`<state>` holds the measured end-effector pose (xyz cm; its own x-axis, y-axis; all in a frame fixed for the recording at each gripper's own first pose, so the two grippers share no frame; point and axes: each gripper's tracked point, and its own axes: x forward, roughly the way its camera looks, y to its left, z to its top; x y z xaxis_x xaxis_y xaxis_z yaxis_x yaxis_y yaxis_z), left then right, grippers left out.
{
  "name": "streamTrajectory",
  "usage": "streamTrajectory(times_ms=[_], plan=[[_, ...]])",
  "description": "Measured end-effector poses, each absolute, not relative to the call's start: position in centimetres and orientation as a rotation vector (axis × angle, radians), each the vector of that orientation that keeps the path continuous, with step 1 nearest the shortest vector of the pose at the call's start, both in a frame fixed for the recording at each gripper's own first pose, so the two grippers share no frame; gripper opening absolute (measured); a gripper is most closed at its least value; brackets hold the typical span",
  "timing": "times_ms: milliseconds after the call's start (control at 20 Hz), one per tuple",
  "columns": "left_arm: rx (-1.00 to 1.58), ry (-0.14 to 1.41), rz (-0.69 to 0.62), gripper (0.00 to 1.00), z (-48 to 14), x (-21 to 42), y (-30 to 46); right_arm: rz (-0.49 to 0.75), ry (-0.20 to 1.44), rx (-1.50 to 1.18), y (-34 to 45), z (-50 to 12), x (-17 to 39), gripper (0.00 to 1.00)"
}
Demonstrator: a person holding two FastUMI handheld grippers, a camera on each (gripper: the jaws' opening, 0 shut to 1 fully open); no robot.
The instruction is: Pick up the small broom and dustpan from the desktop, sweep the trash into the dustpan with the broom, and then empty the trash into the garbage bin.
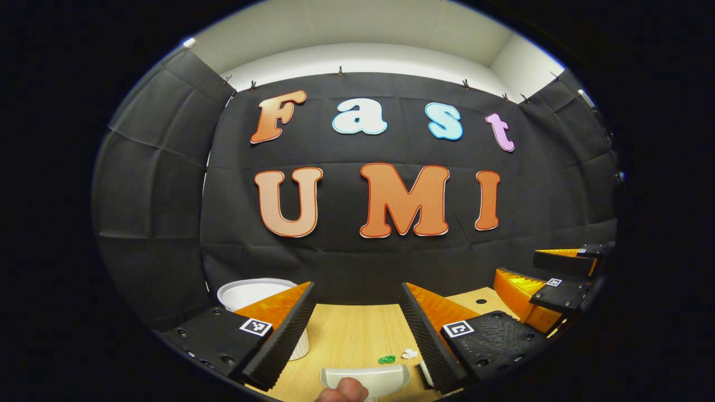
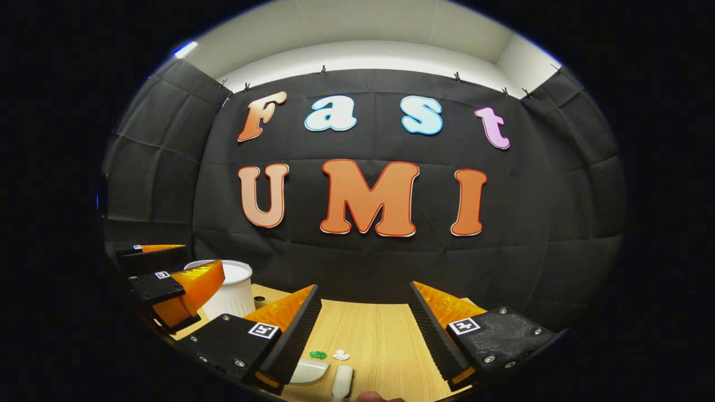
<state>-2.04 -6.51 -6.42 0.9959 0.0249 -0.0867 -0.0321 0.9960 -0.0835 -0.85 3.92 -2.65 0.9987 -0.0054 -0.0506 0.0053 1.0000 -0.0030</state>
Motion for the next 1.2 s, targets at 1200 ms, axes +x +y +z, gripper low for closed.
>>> streamTrajectory(times_ms=[1200], plan=[[-0.107, 0.162, 0.037, 0.95, -9.3, -0.6, -6.4, -0.033, 0.115, 0.013, 3.3, -5.3, 0.1, 0.94]])
